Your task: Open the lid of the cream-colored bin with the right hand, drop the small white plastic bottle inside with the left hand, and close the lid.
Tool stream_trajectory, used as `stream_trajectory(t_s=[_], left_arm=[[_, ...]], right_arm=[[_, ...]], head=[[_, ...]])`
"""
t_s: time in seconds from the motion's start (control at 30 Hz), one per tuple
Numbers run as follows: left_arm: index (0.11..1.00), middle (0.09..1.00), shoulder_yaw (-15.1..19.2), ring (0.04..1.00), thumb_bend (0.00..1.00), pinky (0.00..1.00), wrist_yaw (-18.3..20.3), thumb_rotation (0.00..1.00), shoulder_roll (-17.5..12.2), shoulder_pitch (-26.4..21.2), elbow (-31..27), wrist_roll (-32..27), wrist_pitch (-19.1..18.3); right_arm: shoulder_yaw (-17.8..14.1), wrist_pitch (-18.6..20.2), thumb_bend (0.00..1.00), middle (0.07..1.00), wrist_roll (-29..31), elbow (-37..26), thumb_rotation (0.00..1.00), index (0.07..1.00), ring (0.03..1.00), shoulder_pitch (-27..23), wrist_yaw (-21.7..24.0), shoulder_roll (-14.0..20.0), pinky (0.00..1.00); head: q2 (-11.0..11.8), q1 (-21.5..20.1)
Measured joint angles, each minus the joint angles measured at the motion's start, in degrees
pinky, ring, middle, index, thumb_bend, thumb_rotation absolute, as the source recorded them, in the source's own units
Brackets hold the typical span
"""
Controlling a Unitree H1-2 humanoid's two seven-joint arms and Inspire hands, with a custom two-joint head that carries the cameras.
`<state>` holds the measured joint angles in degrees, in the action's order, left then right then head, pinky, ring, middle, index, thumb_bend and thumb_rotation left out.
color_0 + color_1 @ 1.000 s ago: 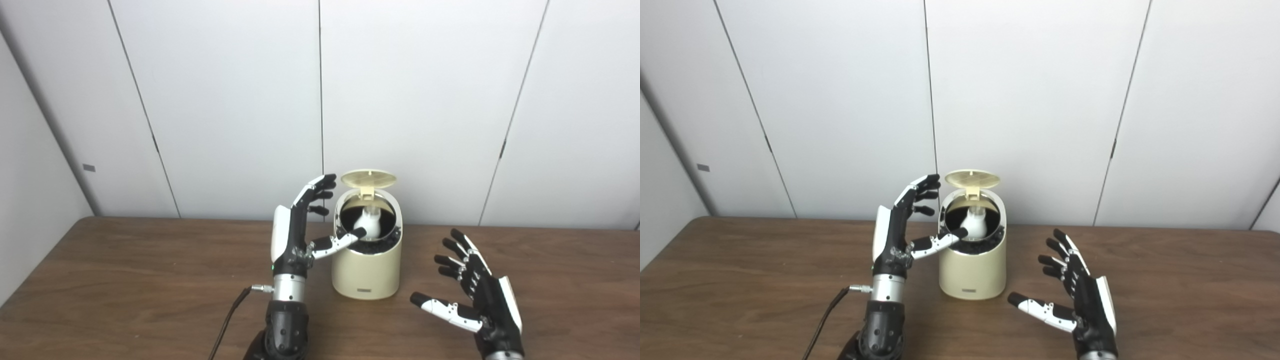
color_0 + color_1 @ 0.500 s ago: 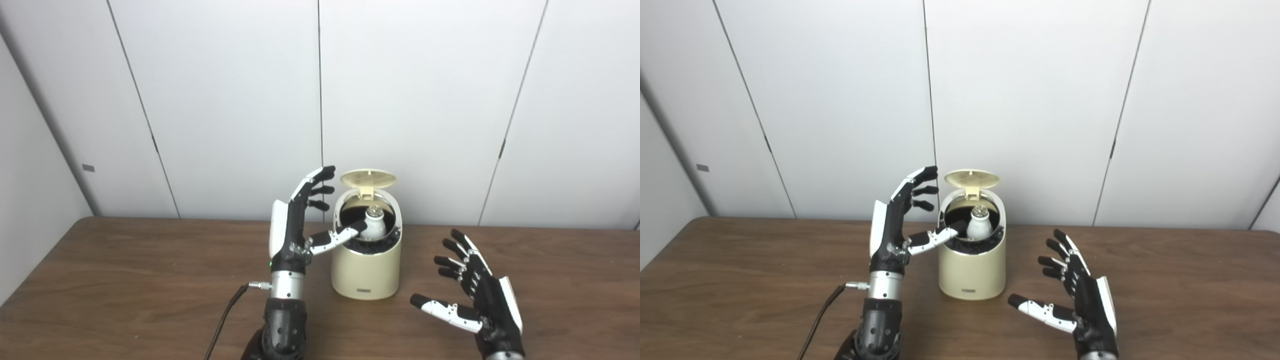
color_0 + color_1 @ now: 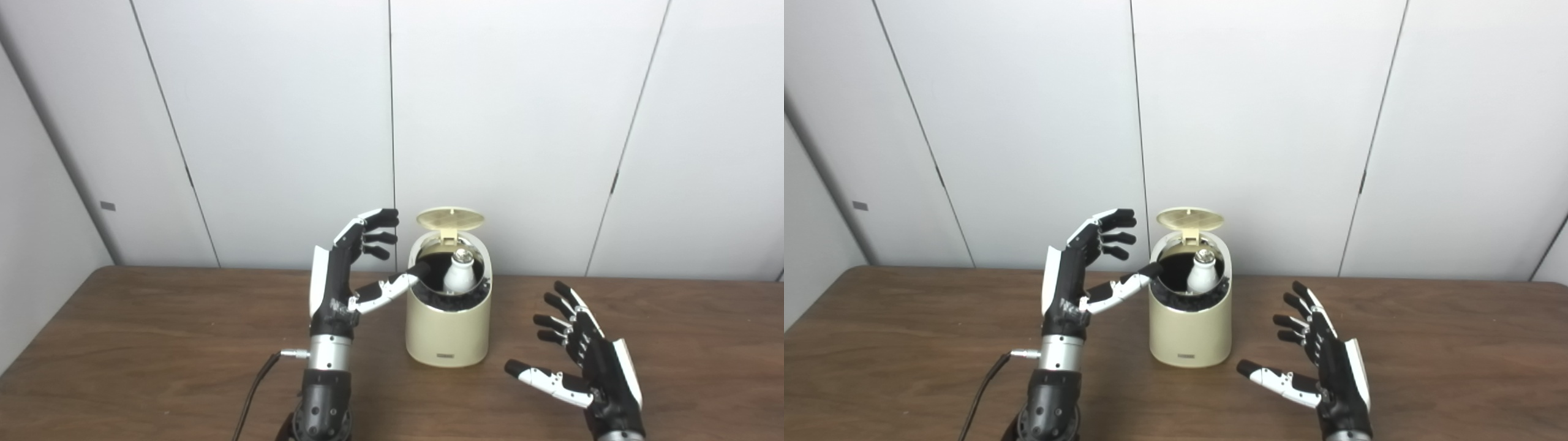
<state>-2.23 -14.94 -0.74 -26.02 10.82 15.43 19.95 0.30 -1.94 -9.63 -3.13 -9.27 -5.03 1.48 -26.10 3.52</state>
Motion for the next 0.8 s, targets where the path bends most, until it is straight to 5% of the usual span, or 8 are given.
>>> stream_trajectory(t_s=[0.2, 0.4, 0.6, 0.8], left_arm=[[0.757, 0.756, 1.0, 0.676, 0.75, 0.55, 4.9, 0.13, -4.4, 2.3, -2.9, -2.9, -1.1], [0.756, 0.748, 1.6, 0.675, 0.76, 0.54, 8.0, 0.02, -8.5, 4.5, -3.6, -1.8, -1.3], [0.784, 0.756, 1.9, 0.681, 0.80, 0.53, 9.9, 0.03, -10.2, 5.9, -3.8, -1.2, -3.4], [0.805, 0.777, 1.4, 0.694, 0.80, 0.55, 13.4, 0.07, -11.9, 6.7, -3.8, -0.7, -5.6]], right_arm=[[0.0, 0.0, 0.82, 0.869, 0.1, 0.8, 0.16, 0.905, 0.763, 0.0, 0.2, 0.2, 0.71], [0.1, 0.0, 0.80, 0.867, 0.1, 0.8, 0.11, 0.900, 0.753, 0.0, 0.2, 0.0, 0.71], [0.7, 0.0, 0.77, 0.873, 0.0, 0.8, 0.11, 0.902, 0.769, -0.5, 0.7, 0.0, 0.68], [2.2, 1.1, 0.69, 0.861, -3.6, 0.2, 0.29, 0.844, 0.789, -6.3, 2.0, 2.9, 0.66]], head=[[0.2, 0.0], [0.3, -0.2], [1.1, -2.7], [1.7, -3.6]])
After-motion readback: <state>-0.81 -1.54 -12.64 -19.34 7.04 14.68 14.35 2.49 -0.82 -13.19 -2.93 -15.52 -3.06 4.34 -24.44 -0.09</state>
